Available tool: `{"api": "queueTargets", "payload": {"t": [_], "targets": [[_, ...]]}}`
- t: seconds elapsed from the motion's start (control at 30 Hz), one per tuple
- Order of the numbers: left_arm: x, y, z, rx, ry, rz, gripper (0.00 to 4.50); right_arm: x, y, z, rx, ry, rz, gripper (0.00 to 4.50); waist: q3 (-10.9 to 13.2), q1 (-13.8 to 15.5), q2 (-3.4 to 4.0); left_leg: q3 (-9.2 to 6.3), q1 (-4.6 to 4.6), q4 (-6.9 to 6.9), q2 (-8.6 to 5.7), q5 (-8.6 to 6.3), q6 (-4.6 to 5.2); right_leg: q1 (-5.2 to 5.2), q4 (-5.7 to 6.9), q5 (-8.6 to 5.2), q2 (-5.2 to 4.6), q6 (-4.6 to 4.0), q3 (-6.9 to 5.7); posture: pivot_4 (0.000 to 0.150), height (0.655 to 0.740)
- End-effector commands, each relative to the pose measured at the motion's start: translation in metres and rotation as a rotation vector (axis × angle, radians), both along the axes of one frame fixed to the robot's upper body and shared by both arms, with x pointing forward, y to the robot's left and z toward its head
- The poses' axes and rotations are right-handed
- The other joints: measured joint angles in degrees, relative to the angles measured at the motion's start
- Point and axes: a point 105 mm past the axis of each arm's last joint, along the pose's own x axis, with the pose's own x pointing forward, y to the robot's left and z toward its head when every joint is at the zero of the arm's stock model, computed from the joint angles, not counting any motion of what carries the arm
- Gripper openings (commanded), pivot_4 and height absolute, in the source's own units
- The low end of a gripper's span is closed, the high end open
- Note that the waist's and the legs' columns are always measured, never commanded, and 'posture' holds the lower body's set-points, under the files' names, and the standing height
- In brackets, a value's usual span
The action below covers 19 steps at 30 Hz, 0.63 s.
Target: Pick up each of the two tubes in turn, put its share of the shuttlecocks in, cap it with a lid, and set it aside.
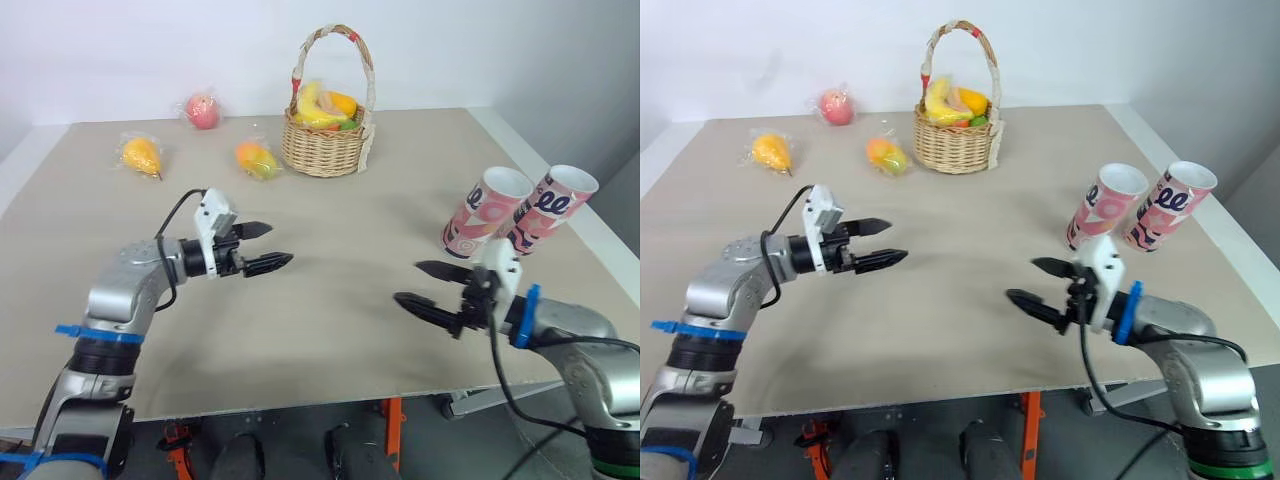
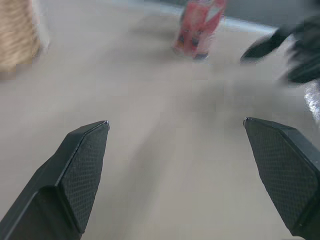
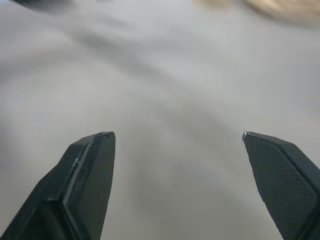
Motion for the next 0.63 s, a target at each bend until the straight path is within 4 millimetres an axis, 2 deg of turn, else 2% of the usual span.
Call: {"api": "queueTargets", "payload": {"t": [0.03, 0.1, 0.27, 0.63], "targets": [[-0.012, 0.026, 0.003, 0.002, -0.002, 0.074, 4.5, -0.013, 0.054, 0.011, 0.038, -0.047, 0.225, 4.37, 0.02, -0.32, -0.06, -0.04, 0.0, -0.01, 0.02, 0.01, -0.01, 0.02, 0.0, 0.0, 0.01, -0.04, -0.04, 0.15, 0.74], [-0.019, 0.033, 0.0, -0.004, 0.0, 0.101, 4.5, -0.014, 0.067, 0.002, 0.023, -0.018, 0.276, 4.37, 0.04, -0.31, -0.1, -0.05, -0.03, -0.01, 0.03, 0.01, -0.01, 0.0, -0.01, -0.02, 0.0, -0.07, -0.07, 0.15, 0.74], [-0.027, 0.043, -0.012, 0.016, -0.015, 0.19, 4.5, -0.001, 0.074, -0.013, 0.028, 0.025, 0.271, 4.37, 0.06, 0.8, -0.16, -0.02, -0.25, 0.01, -0.13, 0.0, -0.04, -0.08, -0.08, -0.15, -0.27, 0.06, -0.12, 0.15, 0.74], [-0.036, 0.063, -0.005, -0.125, -0.092, 0.377, 4.5, 0.01, 0.081, -0.032, 0.024, 0.055, 0.271, 4.37, 0.07, 1.11, -0.2, -0.1, -0.3, 0.02, -0.05, 0.0, -0.03, -0.15, -0.06, -0.06, -0.17, -0.08, -0.21, 0.15, 0.74]]}}
